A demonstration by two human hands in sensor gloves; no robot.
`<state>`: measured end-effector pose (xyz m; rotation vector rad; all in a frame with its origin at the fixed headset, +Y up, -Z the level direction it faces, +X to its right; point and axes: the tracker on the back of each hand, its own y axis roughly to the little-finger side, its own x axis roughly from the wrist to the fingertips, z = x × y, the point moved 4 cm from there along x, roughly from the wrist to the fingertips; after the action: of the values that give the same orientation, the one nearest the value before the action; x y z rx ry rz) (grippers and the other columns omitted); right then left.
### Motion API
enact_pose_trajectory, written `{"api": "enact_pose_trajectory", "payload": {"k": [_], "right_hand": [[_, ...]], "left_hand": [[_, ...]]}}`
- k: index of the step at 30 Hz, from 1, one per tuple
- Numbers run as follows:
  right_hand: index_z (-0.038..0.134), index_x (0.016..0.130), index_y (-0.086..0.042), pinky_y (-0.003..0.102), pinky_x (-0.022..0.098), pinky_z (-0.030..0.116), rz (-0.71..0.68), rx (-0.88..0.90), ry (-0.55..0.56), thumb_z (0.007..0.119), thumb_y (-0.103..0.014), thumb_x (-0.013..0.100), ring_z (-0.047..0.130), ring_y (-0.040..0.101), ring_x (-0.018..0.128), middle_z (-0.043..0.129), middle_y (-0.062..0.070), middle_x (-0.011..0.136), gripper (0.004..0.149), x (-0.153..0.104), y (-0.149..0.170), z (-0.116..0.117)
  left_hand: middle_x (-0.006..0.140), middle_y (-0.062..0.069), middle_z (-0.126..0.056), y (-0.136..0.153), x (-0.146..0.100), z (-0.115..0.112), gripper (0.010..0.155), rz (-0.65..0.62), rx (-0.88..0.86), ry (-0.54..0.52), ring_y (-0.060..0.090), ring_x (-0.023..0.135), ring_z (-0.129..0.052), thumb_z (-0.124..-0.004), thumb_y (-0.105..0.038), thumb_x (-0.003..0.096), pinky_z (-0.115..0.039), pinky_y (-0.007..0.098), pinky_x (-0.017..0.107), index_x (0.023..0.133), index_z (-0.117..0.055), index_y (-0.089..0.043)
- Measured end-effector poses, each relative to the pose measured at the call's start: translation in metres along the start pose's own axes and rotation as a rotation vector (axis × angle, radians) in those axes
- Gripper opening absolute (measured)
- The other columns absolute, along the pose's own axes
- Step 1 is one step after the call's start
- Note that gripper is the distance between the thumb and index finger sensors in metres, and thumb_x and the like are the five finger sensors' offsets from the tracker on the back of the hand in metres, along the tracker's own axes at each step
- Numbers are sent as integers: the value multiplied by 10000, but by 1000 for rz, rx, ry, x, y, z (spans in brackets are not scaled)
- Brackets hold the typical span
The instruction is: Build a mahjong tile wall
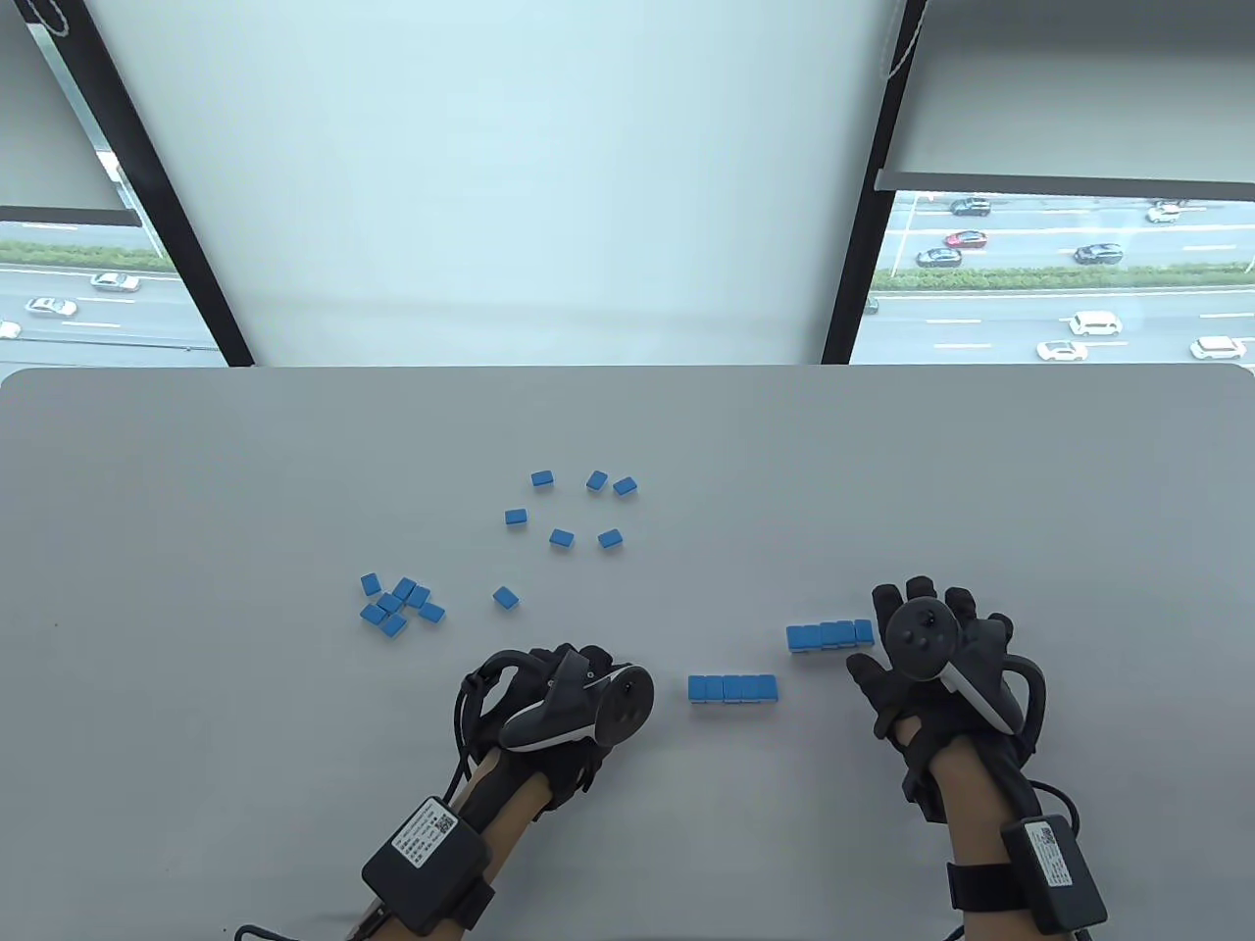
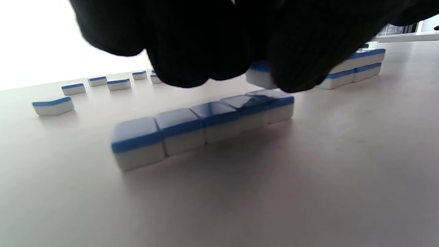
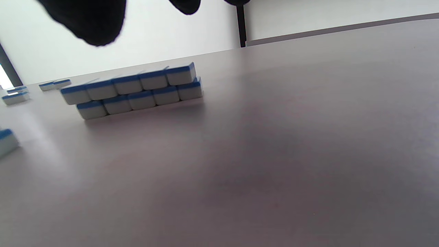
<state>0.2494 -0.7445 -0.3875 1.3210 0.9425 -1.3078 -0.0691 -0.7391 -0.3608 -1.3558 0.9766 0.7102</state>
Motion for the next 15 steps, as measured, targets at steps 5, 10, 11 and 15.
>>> {"api": "enact_pose_trajectory", "payload": {"k": [5,10,11,15], "right_hand": [[349,1052,-334,655,641,118,-1,2,0,705,-599,406,178,425,1003,226,14,1135,785,0,0,0],[349,1052,-335,655,640,118,-1,4,1,705,-599,406,178,424,1004,226,14,1136,783,0,0,0],[349,1052,-334,655,641,118,-1,4,1,705,-599,406,178,425,1004,227,13,1135,783,0,0,0],[350,1052,-335,655,641,118,-2,5,3,705,-600,405,177,424,1004,225,13,1136,783,0,0,-1]], "left_hand": [[867,-41,-829,-1,1,-2,590,2,13,15,206,719,-903,-874,-474,400,-737,542,625,951,-757,-296],[870,-42,-828,0,1,-3,593,3,8,20,206,721,-903,-870,-474,403,-738,541,626,955,-749,-296],[874,-42,-827,0,1,-3,596,3,6,26,206,725,-902,-868,-478,402,-735,539,631,957,-745,-299],[932,-25,-793,4,-2,-3,657,5,-20,58,227,767,-879,-866,-524,392,-715,551,647,991,-703,-307]]}}
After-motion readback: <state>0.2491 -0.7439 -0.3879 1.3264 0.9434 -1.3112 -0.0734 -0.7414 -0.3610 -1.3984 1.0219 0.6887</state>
